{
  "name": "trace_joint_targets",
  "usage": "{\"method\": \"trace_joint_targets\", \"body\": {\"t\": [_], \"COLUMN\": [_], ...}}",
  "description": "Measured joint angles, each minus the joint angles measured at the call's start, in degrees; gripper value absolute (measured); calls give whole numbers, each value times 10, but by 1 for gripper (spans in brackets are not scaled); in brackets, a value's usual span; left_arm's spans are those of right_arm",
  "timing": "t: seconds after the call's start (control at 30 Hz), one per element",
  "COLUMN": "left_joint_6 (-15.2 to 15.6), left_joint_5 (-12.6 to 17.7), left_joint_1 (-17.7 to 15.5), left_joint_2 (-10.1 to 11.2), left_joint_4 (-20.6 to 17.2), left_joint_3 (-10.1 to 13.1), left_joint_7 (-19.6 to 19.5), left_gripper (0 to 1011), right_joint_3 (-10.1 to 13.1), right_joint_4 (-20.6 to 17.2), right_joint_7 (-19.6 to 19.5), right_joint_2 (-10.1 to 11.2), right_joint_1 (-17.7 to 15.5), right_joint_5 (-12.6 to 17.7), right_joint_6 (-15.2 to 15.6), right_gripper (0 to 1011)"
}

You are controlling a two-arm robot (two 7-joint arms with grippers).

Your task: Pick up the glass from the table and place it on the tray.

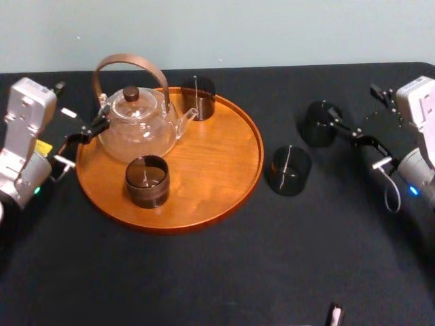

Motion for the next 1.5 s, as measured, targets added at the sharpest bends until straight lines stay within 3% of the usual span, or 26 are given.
{"method": "trace_joint_targets", "body": {"t": [0.3,0.67,1.5], "left_joint_6": [0,0,0], "left_joint_5": [0,0,0], "left_joint_1": [0,0,0], "left_joint_2": [0,0,0], "left_joint_4": [0,0,0], "left_joint_3": [0,0,0], "left_joint_7": [0,0,0], "left_gripper": [1001,1001,1001], "right_joint_3": [15,28,38], "right_joint_4": [-74,-128,-158], "right_joint_7": [19,26,68], "right_joint_2": [11,13,-9], "right_joint_1": [-59,-109,-149], "right_joint_5": [21,23,14], "right_joint_6": [17,21,26], "right_gripper": [1002,1003,1002]}}
